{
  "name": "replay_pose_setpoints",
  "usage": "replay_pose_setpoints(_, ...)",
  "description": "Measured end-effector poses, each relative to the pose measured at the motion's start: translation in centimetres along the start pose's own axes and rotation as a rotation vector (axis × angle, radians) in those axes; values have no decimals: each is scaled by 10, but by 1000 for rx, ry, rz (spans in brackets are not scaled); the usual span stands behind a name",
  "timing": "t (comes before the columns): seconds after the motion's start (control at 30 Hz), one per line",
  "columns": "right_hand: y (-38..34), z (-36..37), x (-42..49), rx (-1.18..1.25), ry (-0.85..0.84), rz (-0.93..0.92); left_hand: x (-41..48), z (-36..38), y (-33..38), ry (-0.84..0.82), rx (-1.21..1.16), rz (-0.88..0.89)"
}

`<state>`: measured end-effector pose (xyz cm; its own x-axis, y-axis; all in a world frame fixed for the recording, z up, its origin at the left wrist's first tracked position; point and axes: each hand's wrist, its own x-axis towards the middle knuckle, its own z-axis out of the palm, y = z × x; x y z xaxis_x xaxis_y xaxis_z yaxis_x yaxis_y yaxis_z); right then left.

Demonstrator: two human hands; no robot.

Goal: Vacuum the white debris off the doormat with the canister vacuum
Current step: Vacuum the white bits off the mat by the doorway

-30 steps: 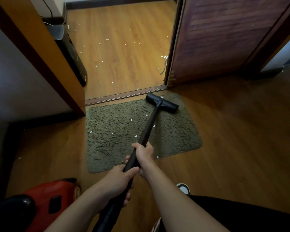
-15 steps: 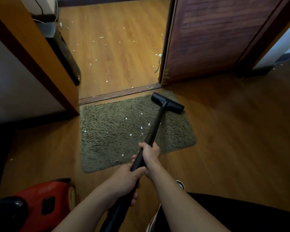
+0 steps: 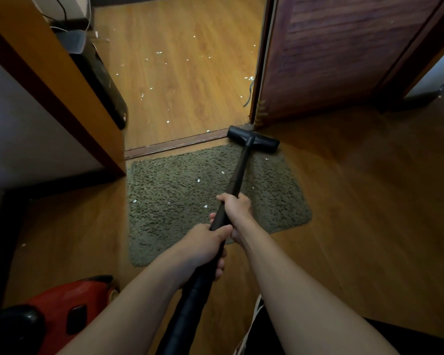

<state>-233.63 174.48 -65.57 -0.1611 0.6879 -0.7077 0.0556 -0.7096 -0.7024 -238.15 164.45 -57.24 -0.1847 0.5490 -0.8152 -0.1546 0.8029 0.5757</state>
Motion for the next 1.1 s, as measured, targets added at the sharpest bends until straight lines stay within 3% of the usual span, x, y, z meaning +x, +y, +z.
replay_pose_setpoints(0.7,0,8,-1,32,18,26,1,-11,1,-38,16,-14)
replay_pose_setpoints(0.93,0,6,6,18,91,20,3,-8,4,-71,-8,-27)
replay_pose_setpoints(1.1,-3,15,-3,26,26,44,-3,-17,4,-51,-29,-38)
